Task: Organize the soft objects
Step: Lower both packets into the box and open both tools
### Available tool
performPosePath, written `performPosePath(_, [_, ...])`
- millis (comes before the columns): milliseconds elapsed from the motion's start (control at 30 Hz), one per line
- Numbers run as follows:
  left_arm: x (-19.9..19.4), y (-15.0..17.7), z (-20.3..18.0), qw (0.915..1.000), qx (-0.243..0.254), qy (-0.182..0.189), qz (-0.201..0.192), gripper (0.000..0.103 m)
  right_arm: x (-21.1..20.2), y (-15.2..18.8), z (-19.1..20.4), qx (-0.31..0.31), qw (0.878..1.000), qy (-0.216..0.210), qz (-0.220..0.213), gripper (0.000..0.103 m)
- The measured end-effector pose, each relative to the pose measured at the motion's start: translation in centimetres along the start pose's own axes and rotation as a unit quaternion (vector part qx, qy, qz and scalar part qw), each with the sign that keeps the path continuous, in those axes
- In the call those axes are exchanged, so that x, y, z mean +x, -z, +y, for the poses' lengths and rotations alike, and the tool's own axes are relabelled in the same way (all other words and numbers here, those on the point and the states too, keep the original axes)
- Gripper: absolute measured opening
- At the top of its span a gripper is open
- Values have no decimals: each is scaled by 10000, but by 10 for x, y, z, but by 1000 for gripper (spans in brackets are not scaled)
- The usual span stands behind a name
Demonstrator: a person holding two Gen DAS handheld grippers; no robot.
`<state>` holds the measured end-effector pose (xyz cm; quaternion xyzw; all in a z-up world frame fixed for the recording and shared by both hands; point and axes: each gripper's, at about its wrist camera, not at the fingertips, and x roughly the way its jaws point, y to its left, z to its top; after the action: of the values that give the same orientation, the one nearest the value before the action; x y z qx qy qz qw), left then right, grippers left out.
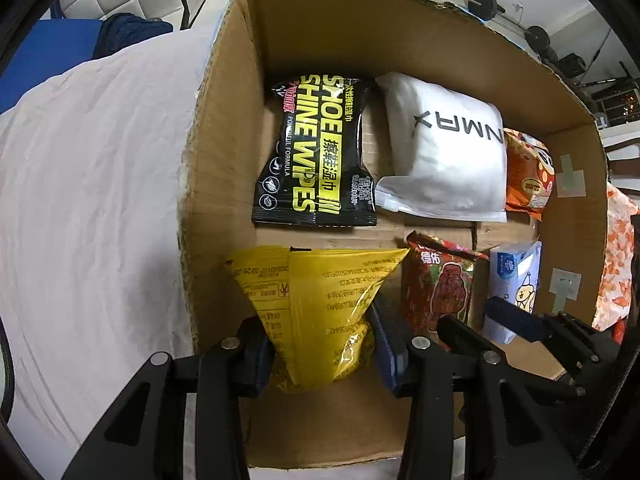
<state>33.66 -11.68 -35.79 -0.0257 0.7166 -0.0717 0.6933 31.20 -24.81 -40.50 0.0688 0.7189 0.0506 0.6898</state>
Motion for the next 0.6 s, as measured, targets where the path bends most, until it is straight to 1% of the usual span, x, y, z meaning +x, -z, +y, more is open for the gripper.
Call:
performPosePath(100, [-3,1,3,10000,-20,-52,-35,42,-4,1,2,-5,10000,56,-61,59])
performPosePath(167, [-3,1,3,10000,-25,-42,-72,45,-5,3,3,-20,9999,83,-99,61])
performPosePath(200, [-6,3,4,9999,-29,-67,-112,51,-8,4,4,-26,9998,124,-126,64])
performPosePath(267, [-11,4,6,9998,-20,-90,-203,56,-12,4,6,-42,9998,163,-142,67])
performPosePath(333, [-14,6,6,9997,-26,-6,-252,63,-12,7,6,-56,9996,219,-144,68])
performPosePath(367, [-16,7,5,9996,-18,5,-286,66,-14,8,3,-58,9996,236,-153,74])
performPosePath(400, [-17,7,3,9995,-8,22,-312,71,-15,10,-1,-34,9996,220,-172,83])
performPosePath(433, [-19,8,3,9994,6,34,-331,77,-17,12,-2,-3,9996,200,-186,87])
performPosePath(467, [-21,9,2,9994,16,1,-356,82,-18,13,-4,33,9996,186,-206,92])
performPosePath(500, [-23,9,1,9993,28,-30,-381,91,-22,16,-11,57,9996,194,-220,93])
performPosePath(533, [-23,10,0,9991,45,-91,-402,93,-23,18,-14,102,9994,231,-246,93])
performPosePath(567, [-23,11,-2,9991,59,-63,-413,94,-24,17,-18,126,9993,254,-259,95])
performPosePath(600, [-21,12,-6,9991,59,-97,-413,94,-24,18,-21,150,9992,270,-270,101])
